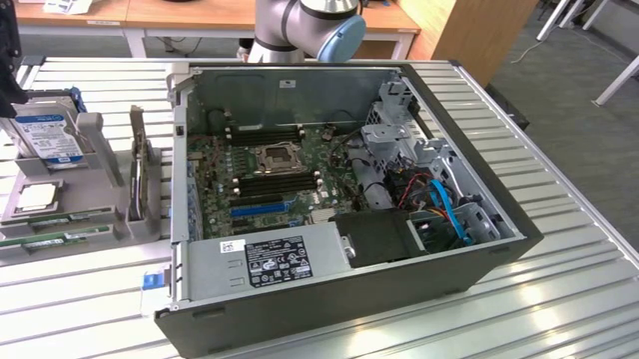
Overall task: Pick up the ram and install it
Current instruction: 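Pick up the ram and move it above insertion slot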
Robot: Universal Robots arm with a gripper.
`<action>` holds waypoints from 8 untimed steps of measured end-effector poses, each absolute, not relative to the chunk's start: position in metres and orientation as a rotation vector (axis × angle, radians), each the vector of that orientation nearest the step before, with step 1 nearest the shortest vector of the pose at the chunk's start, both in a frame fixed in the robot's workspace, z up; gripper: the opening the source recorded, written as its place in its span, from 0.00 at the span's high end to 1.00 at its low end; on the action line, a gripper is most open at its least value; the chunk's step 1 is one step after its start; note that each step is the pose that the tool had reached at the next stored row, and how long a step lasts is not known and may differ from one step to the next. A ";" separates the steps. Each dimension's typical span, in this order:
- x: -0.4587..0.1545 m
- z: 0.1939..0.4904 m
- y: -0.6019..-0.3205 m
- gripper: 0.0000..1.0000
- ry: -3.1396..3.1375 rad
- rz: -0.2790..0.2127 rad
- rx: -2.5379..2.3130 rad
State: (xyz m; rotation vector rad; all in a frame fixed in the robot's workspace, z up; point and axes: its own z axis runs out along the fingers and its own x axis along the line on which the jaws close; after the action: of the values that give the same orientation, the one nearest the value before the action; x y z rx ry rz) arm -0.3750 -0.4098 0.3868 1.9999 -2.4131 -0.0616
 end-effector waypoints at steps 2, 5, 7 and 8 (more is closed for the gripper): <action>-0.375 0.387 -0.410 0.69 -2.397 -0.062 2.019; -0.375 0.387 -0.410 0.69 -2.370 -0.061 2.050; -0.375 0.387 -0.410 0.69 -2.357 -0.061 2.064; -0.375 0.387 -0.410 0.69 -2.356 -0.061 2.065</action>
State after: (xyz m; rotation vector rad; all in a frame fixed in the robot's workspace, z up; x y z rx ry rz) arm -0.3750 -0.4097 0.3867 2.0651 -2.3561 -0.0612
